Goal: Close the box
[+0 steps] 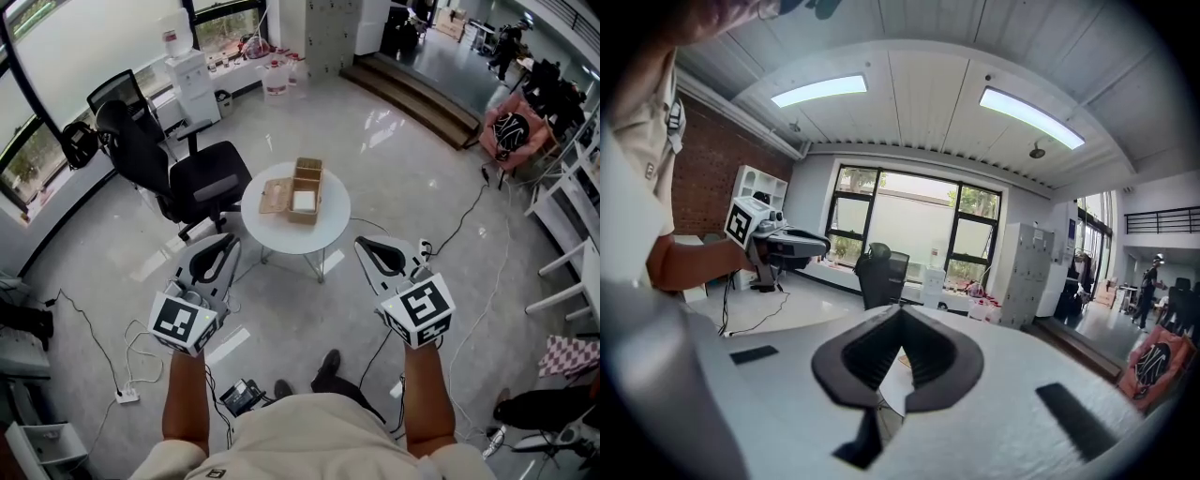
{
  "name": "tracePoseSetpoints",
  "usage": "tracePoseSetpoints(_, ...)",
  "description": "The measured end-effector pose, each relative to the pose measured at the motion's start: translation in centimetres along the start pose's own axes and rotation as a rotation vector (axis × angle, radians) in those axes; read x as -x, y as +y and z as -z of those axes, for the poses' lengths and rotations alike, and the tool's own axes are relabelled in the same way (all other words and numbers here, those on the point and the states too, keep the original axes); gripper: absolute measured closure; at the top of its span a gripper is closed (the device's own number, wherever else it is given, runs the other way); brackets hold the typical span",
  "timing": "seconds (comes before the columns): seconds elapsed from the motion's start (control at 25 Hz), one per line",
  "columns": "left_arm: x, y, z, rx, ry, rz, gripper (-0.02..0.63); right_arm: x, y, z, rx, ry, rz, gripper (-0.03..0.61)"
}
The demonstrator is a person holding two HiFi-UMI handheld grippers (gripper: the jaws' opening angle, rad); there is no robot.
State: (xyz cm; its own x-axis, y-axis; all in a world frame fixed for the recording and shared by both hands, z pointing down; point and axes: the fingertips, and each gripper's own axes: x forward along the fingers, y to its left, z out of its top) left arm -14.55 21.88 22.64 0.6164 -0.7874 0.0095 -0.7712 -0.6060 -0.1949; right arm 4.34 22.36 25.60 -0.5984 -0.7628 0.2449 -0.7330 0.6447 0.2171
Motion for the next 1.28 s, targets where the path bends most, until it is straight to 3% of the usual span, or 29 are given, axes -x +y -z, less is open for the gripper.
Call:
tracePoseSetpoints(0.44,-9.1,-0.1,0.4,-0.013,0.043,-0.069,0.577,-3.4,-9.6,1.9,-0.010,-0.032,-0.073,0.585)
tracePoseSetpoints(0.92,-15.8,0.0,1.2,-0.029,0.087,-0.097,0.577,-6.2,-15.2,3.7,-0.034,-0.048,-0.129,0.585)
tracePoseSetpoints(1.28,-21.4,3.7,4.7,-0.004,0.062,-0.023,0.577,-10.8,-18.0,5.4,-0.054,-0.005,-0.087,0.586)
